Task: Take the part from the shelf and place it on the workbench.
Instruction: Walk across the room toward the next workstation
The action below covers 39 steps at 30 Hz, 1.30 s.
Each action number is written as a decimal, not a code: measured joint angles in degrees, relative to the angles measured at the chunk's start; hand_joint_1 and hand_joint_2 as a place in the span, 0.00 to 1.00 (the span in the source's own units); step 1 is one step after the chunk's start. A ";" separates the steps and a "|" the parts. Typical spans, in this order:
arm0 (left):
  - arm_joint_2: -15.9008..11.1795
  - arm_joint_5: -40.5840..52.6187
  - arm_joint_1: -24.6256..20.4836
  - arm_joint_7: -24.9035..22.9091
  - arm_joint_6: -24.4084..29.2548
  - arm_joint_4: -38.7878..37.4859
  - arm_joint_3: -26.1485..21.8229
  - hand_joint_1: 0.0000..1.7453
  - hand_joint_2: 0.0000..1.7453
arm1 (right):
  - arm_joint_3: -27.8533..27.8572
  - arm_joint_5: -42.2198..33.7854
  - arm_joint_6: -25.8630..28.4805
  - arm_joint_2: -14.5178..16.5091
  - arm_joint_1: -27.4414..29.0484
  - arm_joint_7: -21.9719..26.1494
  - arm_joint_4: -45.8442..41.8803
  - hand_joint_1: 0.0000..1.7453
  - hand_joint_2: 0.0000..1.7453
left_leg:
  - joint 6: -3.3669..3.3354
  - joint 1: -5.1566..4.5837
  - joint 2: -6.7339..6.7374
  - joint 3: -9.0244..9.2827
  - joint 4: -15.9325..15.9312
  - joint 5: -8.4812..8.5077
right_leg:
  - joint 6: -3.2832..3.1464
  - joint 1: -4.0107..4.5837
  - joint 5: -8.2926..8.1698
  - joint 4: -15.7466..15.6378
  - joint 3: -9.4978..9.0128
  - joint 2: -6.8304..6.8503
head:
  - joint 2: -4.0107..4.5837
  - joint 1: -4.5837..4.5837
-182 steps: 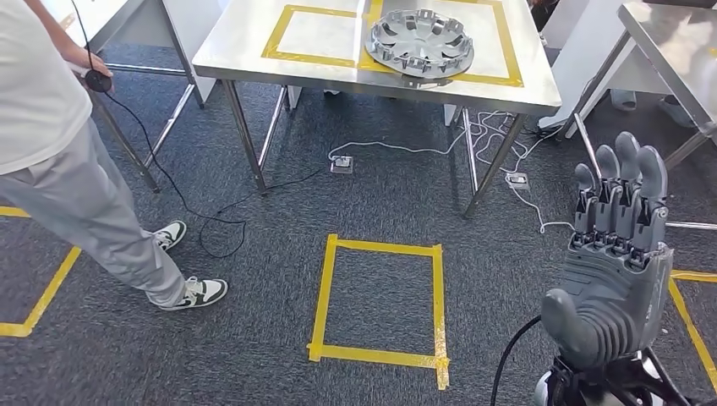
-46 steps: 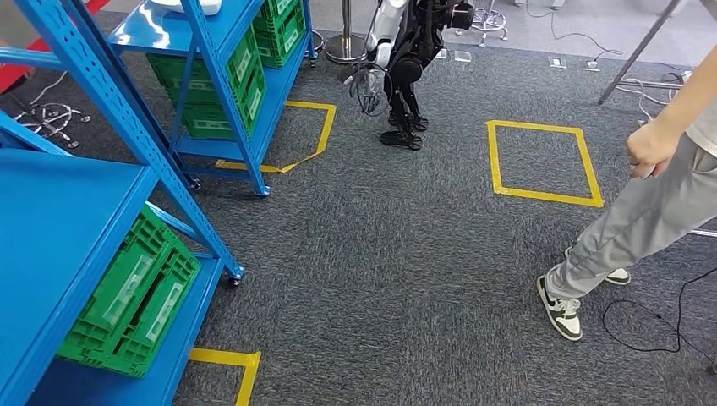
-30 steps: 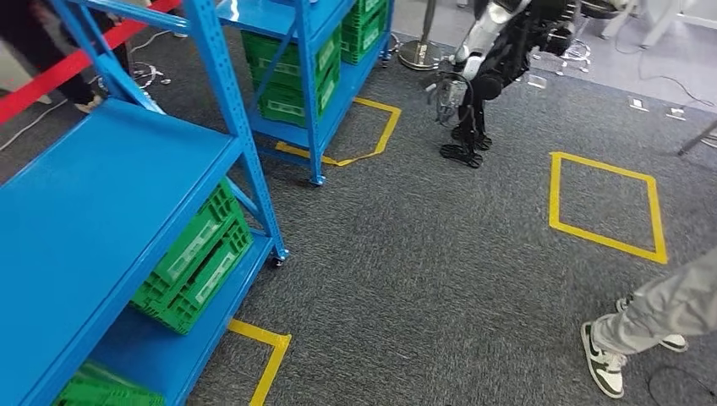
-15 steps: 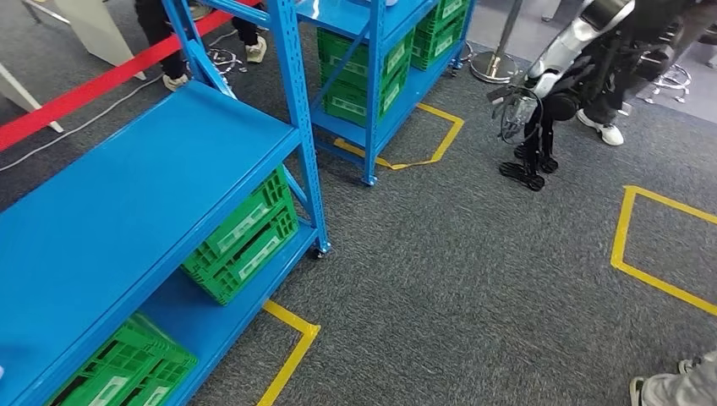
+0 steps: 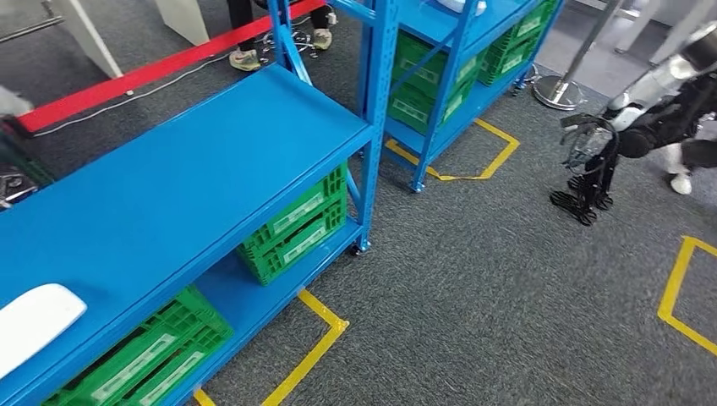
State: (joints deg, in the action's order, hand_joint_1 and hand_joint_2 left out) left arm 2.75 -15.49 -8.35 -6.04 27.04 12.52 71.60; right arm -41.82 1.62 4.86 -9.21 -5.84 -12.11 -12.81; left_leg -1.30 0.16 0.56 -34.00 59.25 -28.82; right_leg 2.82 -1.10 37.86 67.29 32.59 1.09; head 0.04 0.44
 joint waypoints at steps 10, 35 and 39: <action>0.37 0.21 0.06 -0.20 -0.02 0.00 0.00 0.00 0.00 | -0.24 0.02 -0.03 -0.25 -0.21 0.11 0.01 0.00 0.00 | 0.53 -0.51 -8.44 -0.65 0.07 1.05 | -2.88 0.81 -7.15 -9.98 -2.91 -5.03 | 0.00 0.47; 0.04 0.21 0.42 -0.60 -0.11 -0.07 0.00 0.00 0.00 | -1.39 0.02 -1.23 0.13 0.24 0.13 0.23 0.00 0.00 | -0.32 -0.38 -4.55 -0.57 0.41 0.59 | -1.25 0.27 -1.59 2.90 1.62 -1.30 | 0.00 -0.16; 0.21 0.30 0.40 -0.58 -0.28 -0.05 0.00 0.00 0.00 | -1.46 0.04 -1.38 0.01 -0.13 0.15 0.23 0.00 0.00 | 0.45 -0.32 -7.41 -1.03 0.52 1.11 | -2.74 0.54 -6.70 -8.93 -2.84 -5.62 | 0.00 -0.02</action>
State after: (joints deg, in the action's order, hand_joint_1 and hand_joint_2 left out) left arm 2.96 -15.19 -7.95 -6.62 26.75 12.47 71.60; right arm -43.28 1.66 3.48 -9.20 -5.97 -11.96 -12.58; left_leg -0.85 -0.16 -6.84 -35.03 59.77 -27.71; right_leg 0.08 -0.55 31.16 58.36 29.75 -4.53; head 0.04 0.42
